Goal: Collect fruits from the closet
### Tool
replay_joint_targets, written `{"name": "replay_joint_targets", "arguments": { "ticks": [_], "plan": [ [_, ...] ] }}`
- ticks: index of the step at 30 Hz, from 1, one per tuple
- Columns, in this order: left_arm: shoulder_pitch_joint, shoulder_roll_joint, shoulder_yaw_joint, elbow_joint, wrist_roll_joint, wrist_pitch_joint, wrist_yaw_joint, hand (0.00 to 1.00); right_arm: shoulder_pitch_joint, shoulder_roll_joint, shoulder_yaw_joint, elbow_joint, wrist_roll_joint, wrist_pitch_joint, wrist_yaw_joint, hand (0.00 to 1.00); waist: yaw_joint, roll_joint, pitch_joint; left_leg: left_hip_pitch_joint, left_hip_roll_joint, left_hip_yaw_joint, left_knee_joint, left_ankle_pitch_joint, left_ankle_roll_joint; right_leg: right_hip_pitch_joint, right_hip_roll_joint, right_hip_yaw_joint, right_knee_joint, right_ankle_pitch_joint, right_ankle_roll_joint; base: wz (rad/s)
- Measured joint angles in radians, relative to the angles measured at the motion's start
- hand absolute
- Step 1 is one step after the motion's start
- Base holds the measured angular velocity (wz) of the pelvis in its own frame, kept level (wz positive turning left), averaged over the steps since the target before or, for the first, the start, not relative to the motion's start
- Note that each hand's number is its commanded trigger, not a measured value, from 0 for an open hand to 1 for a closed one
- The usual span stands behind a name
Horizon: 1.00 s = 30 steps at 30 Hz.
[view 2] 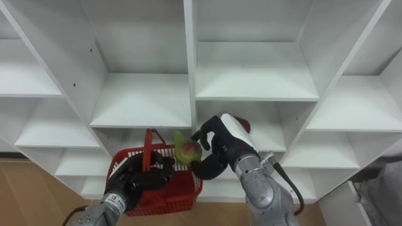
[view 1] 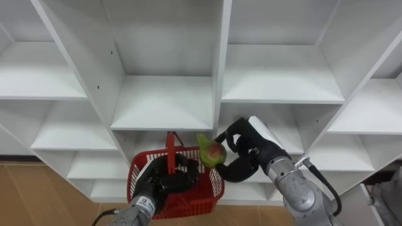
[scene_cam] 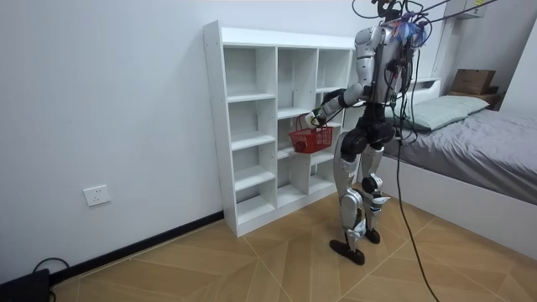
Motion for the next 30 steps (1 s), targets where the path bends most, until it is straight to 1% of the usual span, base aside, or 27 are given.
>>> {"name": "replay_joint_targets", "arguments": {
  "ticks": [3, 4, 6, 9, 14, 19, 21, 23, 30],
  "plan": [
    [0.0, -0.001, -0.001, -0.009, 0.0, 0.003, 0.001, 1.0, 0.003, -0.001, 0.008, 0.001, 0.0, 0.005, 0.0, 1.0, 0.0, -0.002, 0.0017, 0.0, 0.0, 0.0, -0.001, 0.0, 0.0, -0.001, 0.0, 0.0, 0.0, 0.0, 0.0, 0.0],
    [0.0, -0.001, -0.003, -0.017, 0.0, 0.01, 0.001, 1.0, 0.005, -0.001, 0.012, 0.001, -0.005, 0.009, 0.0, 1.0, 0.002, -0.004, 0.0026, -0.001, 0.0, 0.0, -0.002, 0.0, 0.0, -0.003, 0.0, 0.0, 0.0, 0.0, 0.0, 0.0],
    [0.0, -0.001, -0.003, -0.022, 0.001, 0.014, 0.003, 1.0, 0.005, -0.001, 0.016, 0.001, -0.018, 0.014, 0.0, 1.0, 0.004, -0.007, 0.0023, -0.004, 0.0, 0.0, -0.002, 0.0, 0.0, -0.009, 0.0, 0.001, 0.0, 0.0, 0.0, 0.0],
    [0.0, -0.004, -0.007, -0.028, 0.001, 0.015, 0.003, 1.0, 0.014, -0.002, 0.018, 0.003, -0.037, 0.022, 0.007, 1.0, 0.018, -0.012, 0.0013, -0.01, 0.0, 0.002, 0.001, 0.0, 0.0, -0.015, 0.0, 0.002, 0.0, 0.001, -0.001, 0.0],
    [0.0, -0.005, -0.008, -0.028, 0.001, 0.017, 0.003, 1.0, 0.02, -0.002, 0.03, 0.004, -0.075, 0.046, 0.038, 1.0, 0.025, -0.02, 0.0044, -0.014, 0.0, 0.002, 0.003, 0.0, 0.0, -0.016, 0.0, 0.007, -0.002, 0.001, -0.001, 0.0],
    [-0.001, -0.005, -0.008, -0.028, 0.001, 0.017, 0.001, 1.0, 0.019, -0.002, 0.036, 0.005, -0.113, 0.049, 0.078, 1.0, 0.026, -0.022, 0.0052, -0.018, 0.0, 0.002, 0.002, 0.0, 0.0, -0.016, 0.0, 0.007, -0.002, 0.001, -0.001, 0.0],
    [-0.002, -0.006, -0.01, -0.028, 0.001, 0.017, -0.003, 1.0, 0.019, -0.002, 0.037, 0.005, -0.115, 0.057, 0.091, 1.0, 0.027, -0.023, 0.0056, -0.018, 0.0, 0.001, 0.002, 0.0, 0.0, -0.016, 0.0, 0.001, -0.002, 0.001, -0.001, 0.0],
    [-0.002, -0.008, -0.012, -0.028, 0.001, 0.017, -0.006, 1.0, 0.016, -0.002, 0.036, 0.007, -0.116, 0.066, 0.094, 1.0, 0.029, -0.027, 0.0061, -0.018, 0.0, 0.001, 0.002, 0.0, 0.0, -0.016, 0.0, 0.0, -0.002, 0.001, -0.001, 0.0],
    [-0.002, -0.009, -0.027, -0.028, 0.001, 0.017, -0.013, 1.0, 0.012, -0.002, 0.035, 0.007, -0.114, 0.067, 0.094, 1.0, 0.05, -0.051, 0.0052, -0.015, 0.0, 0.001, 0.004, 0.0, 0.0, -0.016, -0.001, 0.0, -0.002, 0.001, -0.001, 0.0]
  ]
}}
